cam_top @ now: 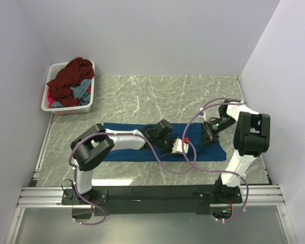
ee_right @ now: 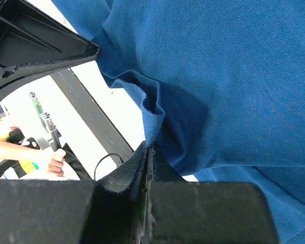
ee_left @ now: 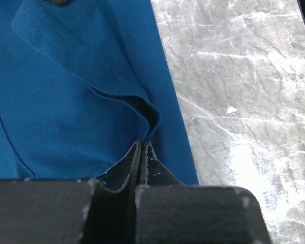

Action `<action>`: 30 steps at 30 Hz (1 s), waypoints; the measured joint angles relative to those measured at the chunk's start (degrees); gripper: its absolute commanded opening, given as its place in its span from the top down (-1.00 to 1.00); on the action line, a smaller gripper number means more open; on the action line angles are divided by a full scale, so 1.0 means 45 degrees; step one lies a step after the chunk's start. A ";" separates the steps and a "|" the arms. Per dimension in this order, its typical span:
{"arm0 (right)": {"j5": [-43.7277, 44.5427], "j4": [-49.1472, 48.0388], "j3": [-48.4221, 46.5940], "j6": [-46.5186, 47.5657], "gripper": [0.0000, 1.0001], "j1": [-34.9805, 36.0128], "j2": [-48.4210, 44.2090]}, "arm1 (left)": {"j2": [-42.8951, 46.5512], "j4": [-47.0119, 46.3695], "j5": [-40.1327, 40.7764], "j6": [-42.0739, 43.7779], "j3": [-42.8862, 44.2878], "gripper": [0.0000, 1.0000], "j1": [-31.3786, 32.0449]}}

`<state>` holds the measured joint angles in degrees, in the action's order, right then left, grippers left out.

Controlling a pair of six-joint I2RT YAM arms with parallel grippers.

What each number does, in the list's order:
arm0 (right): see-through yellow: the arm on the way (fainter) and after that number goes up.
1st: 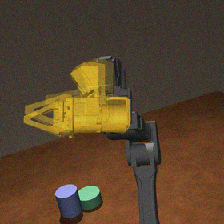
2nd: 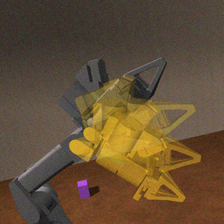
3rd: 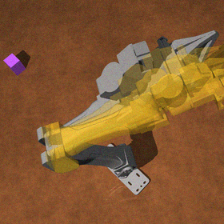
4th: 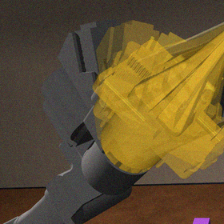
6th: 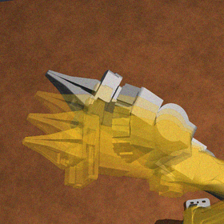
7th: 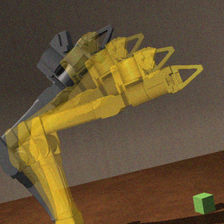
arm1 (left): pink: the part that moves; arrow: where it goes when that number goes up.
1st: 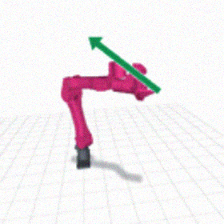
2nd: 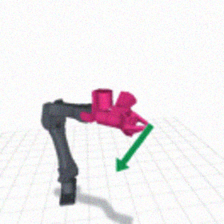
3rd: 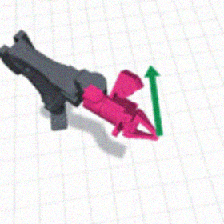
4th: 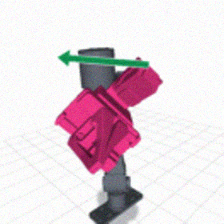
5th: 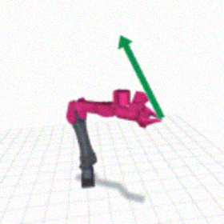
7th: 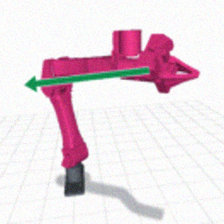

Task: Fold and stack the t-shirts
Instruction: Fold the tshirt

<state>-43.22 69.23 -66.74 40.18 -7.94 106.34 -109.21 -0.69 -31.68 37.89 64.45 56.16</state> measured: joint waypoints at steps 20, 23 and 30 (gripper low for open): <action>-0.0408 -0.0160 -0.2798 -0.0743 1.00 -0.0379 0.0457 | -0.0350 0.0967 -0.0665 -0.1394 0.2215 0.99 -0.2229; -0.0267 -0.0461 -0.3366 -0.1025 0.98 -0.0374 0.1030 | -0.0636 0.0986 -0.0661 -0.1608 0.2317 0.99 -0.2239; 0.0534 -0.1093 -0.3565 -0.1583 0.67 -0.0257 0.1710 | -0.1418 0.1127 -0.0408 -0.2093 0.2618 0.78 -0.2482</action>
<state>-40.82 64.31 -82.78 33.06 -9.10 114.04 -115.59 4.38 -33.52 28.47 76.23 44.99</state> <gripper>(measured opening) 0.122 0.032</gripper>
